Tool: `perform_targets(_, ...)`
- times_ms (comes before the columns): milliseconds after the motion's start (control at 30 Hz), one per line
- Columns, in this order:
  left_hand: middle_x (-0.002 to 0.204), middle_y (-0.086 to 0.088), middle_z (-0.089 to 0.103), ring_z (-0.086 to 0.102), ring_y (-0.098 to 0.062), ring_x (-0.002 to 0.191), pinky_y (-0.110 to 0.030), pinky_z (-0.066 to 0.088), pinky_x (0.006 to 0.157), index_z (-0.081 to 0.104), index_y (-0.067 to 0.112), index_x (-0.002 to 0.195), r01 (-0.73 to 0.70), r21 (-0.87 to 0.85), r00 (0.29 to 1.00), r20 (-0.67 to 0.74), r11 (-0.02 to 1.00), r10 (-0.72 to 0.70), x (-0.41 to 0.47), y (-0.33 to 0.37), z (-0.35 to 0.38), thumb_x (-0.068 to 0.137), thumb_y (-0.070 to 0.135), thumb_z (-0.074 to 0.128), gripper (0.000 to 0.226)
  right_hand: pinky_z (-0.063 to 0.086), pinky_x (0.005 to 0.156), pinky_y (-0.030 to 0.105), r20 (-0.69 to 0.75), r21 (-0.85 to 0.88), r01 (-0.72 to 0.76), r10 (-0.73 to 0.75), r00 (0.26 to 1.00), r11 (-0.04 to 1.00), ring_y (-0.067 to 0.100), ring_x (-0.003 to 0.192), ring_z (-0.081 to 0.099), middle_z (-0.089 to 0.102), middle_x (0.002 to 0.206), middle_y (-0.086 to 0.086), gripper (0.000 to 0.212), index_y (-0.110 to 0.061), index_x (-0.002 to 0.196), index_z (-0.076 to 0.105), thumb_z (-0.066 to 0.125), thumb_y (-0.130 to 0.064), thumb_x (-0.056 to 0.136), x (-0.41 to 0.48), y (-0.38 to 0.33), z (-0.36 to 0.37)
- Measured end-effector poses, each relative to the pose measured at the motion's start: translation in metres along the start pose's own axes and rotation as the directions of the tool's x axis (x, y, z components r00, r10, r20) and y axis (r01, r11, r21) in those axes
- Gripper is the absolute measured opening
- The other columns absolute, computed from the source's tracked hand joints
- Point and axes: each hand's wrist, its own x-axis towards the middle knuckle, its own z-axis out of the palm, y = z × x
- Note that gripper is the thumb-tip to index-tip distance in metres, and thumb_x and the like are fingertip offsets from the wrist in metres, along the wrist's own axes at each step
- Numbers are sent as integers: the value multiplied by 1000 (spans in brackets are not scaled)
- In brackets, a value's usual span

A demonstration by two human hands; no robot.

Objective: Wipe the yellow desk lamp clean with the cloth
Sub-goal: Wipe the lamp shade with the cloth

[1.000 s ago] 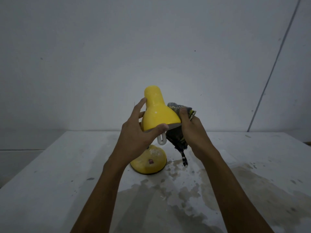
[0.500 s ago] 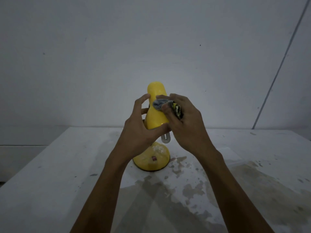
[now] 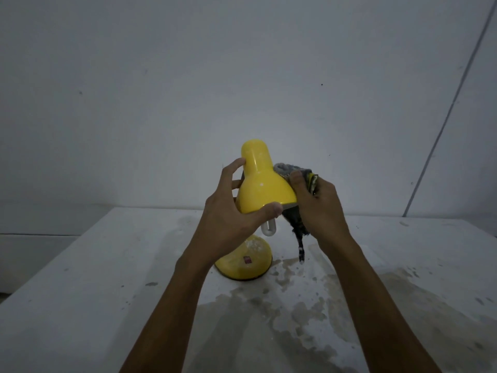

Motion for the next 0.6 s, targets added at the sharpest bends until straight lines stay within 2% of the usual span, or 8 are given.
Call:
perform_targets(133, 124, 23, 52, 60, -8, 117, -34, 61, 86, 29, 45, 148, -24, -2, 1000, -14, 1000, 24, -1, 3, 7, 70, 49, 88, 98, 51, 95, 32, 1, -73, 236, -237, 972, 969, 10, 112, 63, 68, 120, -8, 20, -32, 101, 71, 54, -41, 99, -6, -20, 14)
perform_targets(233, 121, 32, 52, 58, 0, 118, -36, 61, 89, 31, 42, 149, -55, 16, 998, -21, 998, 55, 0, 3, 11, 70, 48, 86, 97, 47, 95, 33, 78, -263, 293, -283, 956, 919, 16, 120, 54, 53, 134, -4, 19, -44, 109, 68, 53, -45, 97, -6, -23, 16)
perform_targets(300, 122, 27, 52, 60, -8, 119, -44, 63, 84, 31, 44, 148, -35, 6, 999, -26, 999, 35, -2, 4, 12, 71, 48, 88, 96, 46, 95, 31, 94, -180, 211, -197, 976, 961, 13, 122, 54, 51, 135, -5, 18, -62, 99, 63, 55, -46, 98, -3, -20, 11)
perform_targets(333, 125, 20, 54, 61, -13, 120, -47, 63, 83, 31, 46, 148, -25, 4, 999, -30, 1000, 25, -2, 4, 11, 71, 49, 88, 96, 47, 94, 29, 83, -104, 148, -139, 987, 984, 10, 119, 56, 55, 132, -5, 17, -61, 105, 63, 56, -48, 97, -1, -19, 7)
perform_targets(400, 135, 9, 54, 61, -18, 121, -50, 63, 81, 31, 49, 147, -16, 7, 999, -33, 1000, 16, -3, 3, 10, 70, 52, 87, 95, 49, 96, 26, 84, -4, 116, -115, 990, 993, 8, 118, 61, 65, 126, -7, 31, -35, 121, 68, 54, -49, 97, 2, -12, -1)
perform_targets(467, 141, 5, 53, 61, -20, 121, -49, 63, 80, 31, 50, 147, -16, 10, 999, -36, 1000, 16, -3, 4, 8, 69, 55, 85, 95, 50, 100, 22, 137, 72, 130, -139, 981, 989, 4, 119, 62, 71, 122, -12, 34, -23, 117, 73, 48, -40, 103, 3, -5, -7)
perform_targets(533, 138, 8, 52, 60, -19, 120, -44, 62, 84, 31, 50, 147, -13, 13, 999, -41, 1000, 14, -2, 2, 7, 70, 55, 84, 94, 53, 92, 19, 133, 132, 52, -70, 989, 990, -1, 111, 66, 73, 117, -15, 31, -29, 113, 74, 45, -37, 105, 3, 2, -9)
perform_targets(600, 132, 12, 50, 59, -15, 117, -30, 57, 86, 30, 49, 147, -12, 17, 999, -50, 1000, 13, -2, 0, 5, 71, 53, 84, 93, 55, 82, 23, 108, 109, -73, 61, 992, 991, 0, 98, 70, 75, 108, -12, 26, -37, 108, 70, 45, -41, 104, 3, 10, -10)
